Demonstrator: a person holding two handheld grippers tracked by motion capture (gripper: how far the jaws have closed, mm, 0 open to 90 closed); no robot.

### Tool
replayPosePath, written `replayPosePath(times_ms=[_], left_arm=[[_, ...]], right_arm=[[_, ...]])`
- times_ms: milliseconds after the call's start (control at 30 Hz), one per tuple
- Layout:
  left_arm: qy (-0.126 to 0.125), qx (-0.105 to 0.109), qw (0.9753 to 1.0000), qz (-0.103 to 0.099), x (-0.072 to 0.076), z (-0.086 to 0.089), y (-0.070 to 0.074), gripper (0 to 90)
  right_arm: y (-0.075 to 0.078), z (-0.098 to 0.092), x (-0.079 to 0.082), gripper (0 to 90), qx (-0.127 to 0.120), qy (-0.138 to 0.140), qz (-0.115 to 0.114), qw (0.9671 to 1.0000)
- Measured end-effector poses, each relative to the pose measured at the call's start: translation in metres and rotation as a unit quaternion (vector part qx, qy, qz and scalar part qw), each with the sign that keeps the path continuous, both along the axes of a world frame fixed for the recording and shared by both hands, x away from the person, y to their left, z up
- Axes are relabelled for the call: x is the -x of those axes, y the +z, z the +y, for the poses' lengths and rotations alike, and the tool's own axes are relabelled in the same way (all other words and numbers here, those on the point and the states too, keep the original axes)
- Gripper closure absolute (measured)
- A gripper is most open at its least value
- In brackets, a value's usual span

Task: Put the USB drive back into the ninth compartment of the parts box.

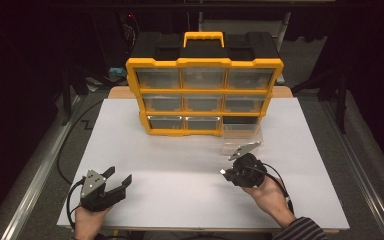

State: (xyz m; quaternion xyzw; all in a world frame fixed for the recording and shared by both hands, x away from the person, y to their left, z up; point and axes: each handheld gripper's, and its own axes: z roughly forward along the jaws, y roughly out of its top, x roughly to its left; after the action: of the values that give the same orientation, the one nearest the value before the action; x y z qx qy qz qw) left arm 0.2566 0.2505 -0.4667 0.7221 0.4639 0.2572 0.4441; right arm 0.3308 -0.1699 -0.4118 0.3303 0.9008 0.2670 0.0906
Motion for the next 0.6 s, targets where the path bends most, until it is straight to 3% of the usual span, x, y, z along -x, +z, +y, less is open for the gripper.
replayPosePath(times_ms=[600], left_arm=[[-0.001, 0.000, 1.0000, 0.000, 0.000, 0.000, 0.000, 33.3]], right_arm=[[-0.005, -0.033, 0.012, 80.2, -0.028, -0.031, -0.002, 0.9991]])
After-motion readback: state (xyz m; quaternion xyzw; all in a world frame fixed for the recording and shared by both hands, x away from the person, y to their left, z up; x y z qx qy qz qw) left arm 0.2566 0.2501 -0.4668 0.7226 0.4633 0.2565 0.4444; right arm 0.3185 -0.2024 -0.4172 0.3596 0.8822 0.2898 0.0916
